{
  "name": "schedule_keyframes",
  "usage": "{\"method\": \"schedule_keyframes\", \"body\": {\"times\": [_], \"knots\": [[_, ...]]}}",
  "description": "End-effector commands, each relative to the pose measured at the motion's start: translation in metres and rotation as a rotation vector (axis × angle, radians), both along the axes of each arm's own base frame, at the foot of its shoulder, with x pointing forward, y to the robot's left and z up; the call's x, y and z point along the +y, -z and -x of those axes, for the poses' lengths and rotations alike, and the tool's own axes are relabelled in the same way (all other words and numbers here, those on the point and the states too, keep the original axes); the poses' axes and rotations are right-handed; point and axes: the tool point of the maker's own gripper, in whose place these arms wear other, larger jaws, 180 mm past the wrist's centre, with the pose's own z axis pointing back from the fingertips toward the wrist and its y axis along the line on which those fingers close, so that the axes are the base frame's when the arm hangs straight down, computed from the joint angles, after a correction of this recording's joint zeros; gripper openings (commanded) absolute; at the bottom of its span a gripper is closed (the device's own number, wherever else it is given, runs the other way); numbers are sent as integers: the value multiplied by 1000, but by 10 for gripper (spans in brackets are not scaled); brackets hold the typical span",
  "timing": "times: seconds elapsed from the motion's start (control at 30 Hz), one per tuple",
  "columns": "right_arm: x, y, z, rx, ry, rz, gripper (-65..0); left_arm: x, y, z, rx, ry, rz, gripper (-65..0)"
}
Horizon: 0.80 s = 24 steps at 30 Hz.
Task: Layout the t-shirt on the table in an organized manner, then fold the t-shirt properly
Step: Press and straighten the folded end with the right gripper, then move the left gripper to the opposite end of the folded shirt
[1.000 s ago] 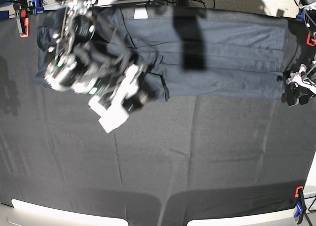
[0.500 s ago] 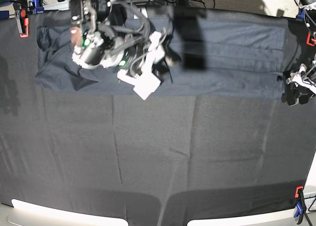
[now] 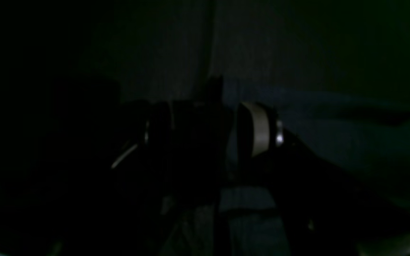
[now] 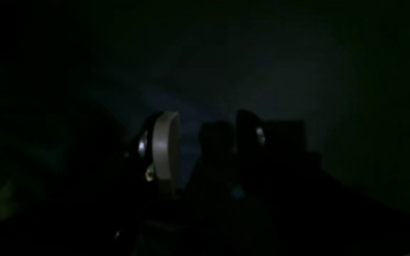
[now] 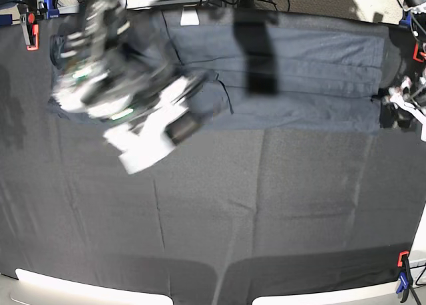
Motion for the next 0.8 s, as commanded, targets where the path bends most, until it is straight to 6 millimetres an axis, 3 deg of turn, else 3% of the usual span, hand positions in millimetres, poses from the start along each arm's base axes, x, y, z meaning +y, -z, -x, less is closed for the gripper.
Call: {"method": "schedule_keyframes", "body": {"times": [0.0,0.17,0.3,0.53,0.67,0.77], "knots": [[-9,-17,-9,-74,14,-7,-396,4,-15,-5,-47,4,-1,-368],[-71,-27,-16,-113,144,54,-396,-5,-8,7,-55,1,67,-368],[-95,-38,-15,-131,198,26,-396,-9,-2,11,-42,-5,71,-368],[-104,-41,-11,-121,221,-6,-396,0,17,21,38,-19,0,-368],[-104,-41,-11,-121,221,-6,-396,2,39,33,98,-47,46,-368],[-104,-41,-11,-122,221,-6,-396,-12,50,39,101,-20,154,-368]]}}
